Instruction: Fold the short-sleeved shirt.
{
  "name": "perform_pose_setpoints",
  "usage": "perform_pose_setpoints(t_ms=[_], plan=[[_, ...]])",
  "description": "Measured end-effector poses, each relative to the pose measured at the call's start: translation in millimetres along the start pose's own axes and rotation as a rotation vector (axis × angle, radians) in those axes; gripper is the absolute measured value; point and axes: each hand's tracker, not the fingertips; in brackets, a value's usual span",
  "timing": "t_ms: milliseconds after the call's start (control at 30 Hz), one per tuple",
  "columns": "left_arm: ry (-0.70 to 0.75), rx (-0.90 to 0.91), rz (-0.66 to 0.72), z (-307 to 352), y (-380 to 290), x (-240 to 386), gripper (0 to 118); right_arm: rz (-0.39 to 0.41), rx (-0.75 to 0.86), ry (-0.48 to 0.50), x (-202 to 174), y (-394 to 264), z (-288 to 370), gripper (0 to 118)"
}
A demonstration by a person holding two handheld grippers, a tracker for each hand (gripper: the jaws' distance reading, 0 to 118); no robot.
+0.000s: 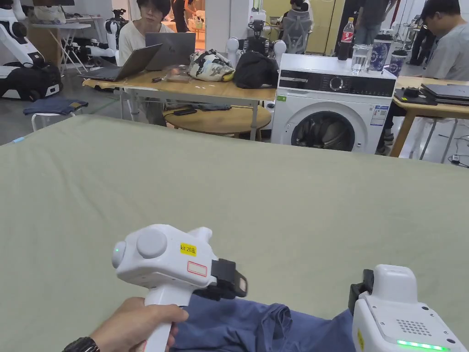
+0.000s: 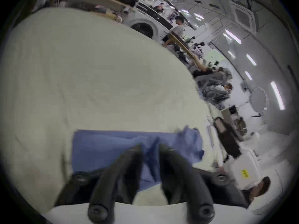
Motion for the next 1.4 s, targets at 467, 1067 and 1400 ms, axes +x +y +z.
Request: perform_pose_setpoints(t_ms=[467,1067,1400], plan=[[-0.116,-0.238,-0.091,-74.5,-44.4,-0.8,3,-0.003,-0.022,0.014,1.6,-10.9,1.6,0],[-0.266,-0.175,0.036,-67.7,-37.2,-15.1,15,-0.03,0.019,0.019,2.7,-9.7,6.1,0],[-0.156,0.024,0.084,47.4,-10.4,-105.3,78,-0.028,0.134,0.038,6.0,9.5,15.8,0]])
